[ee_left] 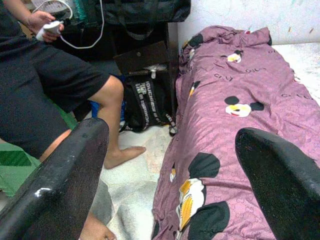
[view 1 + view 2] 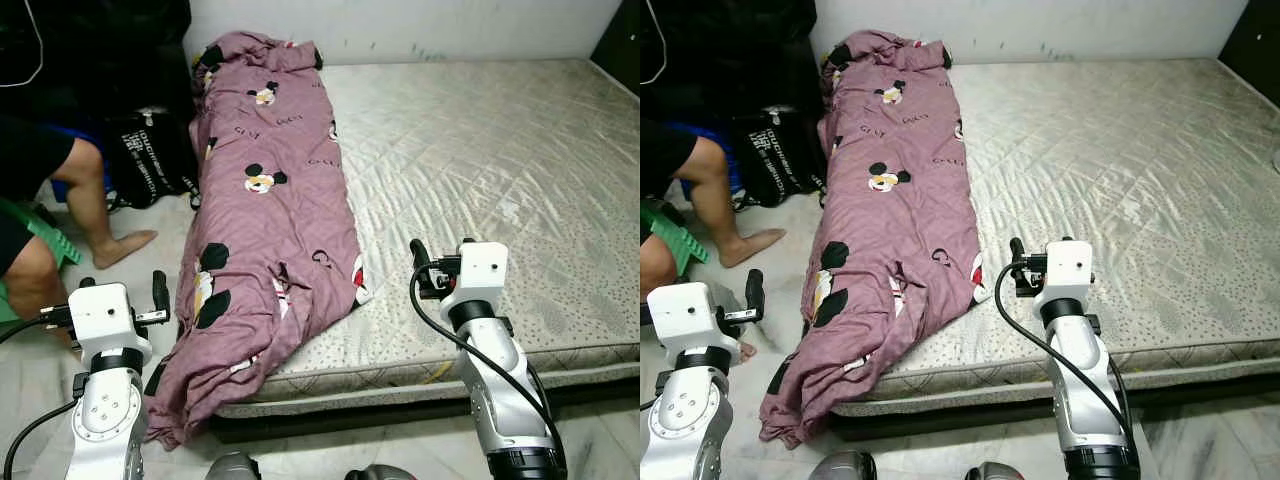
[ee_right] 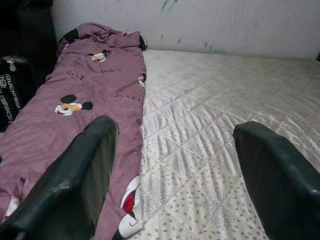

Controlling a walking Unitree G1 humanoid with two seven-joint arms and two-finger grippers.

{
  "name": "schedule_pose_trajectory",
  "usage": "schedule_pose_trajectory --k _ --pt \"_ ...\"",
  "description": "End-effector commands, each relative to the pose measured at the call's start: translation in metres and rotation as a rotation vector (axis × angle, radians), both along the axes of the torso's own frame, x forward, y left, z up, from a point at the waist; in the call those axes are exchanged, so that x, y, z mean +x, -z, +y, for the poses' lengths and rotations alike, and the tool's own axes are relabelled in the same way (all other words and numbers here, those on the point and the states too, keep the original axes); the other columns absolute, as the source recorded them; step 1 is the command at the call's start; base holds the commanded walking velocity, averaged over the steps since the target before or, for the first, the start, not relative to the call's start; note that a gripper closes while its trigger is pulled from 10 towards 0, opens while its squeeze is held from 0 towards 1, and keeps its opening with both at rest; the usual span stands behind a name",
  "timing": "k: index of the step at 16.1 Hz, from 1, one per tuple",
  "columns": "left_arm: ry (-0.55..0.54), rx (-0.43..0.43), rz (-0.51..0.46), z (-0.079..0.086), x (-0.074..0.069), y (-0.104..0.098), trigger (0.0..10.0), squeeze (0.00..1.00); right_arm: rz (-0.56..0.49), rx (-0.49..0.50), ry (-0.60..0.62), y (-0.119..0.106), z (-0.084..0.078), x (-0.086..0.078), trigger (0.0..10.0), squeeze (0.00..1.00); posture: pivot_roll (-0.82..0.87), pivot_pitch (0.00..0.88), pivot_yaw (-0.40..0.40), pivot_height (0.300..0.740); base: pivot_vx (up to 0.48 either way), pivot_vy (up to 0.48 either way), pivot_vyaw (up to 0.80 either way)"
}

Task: Clean up the room

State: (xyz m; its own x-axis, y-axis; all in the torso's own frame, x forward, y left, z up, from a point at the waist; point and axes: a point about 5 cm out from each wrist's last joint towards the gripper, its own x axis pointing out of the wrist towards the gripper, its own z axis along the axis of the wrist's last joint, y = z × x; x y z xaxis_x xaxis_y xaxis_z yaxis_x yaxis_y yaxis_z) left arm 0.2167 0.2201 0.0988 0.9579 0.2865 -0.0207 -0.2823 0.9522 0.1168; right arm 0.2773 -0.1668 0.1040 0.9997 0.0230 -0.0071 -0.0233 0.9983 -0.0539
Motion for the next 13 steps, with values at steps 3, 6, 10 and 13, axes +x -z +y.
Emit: schedule_pose_trajectory --k 3,6,10,13 --pt "-0.018 -0.004 0.024 0.0007 0.0007 0.0029 10.0 0.0 -0.016 0.005 -0.02 -0.0063 0.0024 0.002 10.0 0.0 0.01 0.072 -0.016 0.68 0.0 0.0 0.0" --pt "-0.039 -0.01 0.033 0.0027 0.0018 0.0038 10.0 0.0 -0.015 0.006 -0.027 -0.0062 0.0029 0.0027 10.0 0.0 0.01 0.071 -0.017 0.647 0.0 0.0 0.0" --pt "-0.042 -0.015 0.029 0.0027 0.0045 0.003 10.0 0.0 -0.015 0.007 -0.039 -0.0066 0.0044 0.004 10.0 0.0 0.01 0.073 -0.018 0.597 0.0 0.0 0.0" --pt "-0.05 -0.015 0.027 0.0025 0.0055 0.0022 10.0 0.0 -0.012 0.006 -0.051 -0.0062 0.0055 0.0044 10.0 0.0 0.01 0.076 -0.022 0.588 0.0 0.0 0.0"
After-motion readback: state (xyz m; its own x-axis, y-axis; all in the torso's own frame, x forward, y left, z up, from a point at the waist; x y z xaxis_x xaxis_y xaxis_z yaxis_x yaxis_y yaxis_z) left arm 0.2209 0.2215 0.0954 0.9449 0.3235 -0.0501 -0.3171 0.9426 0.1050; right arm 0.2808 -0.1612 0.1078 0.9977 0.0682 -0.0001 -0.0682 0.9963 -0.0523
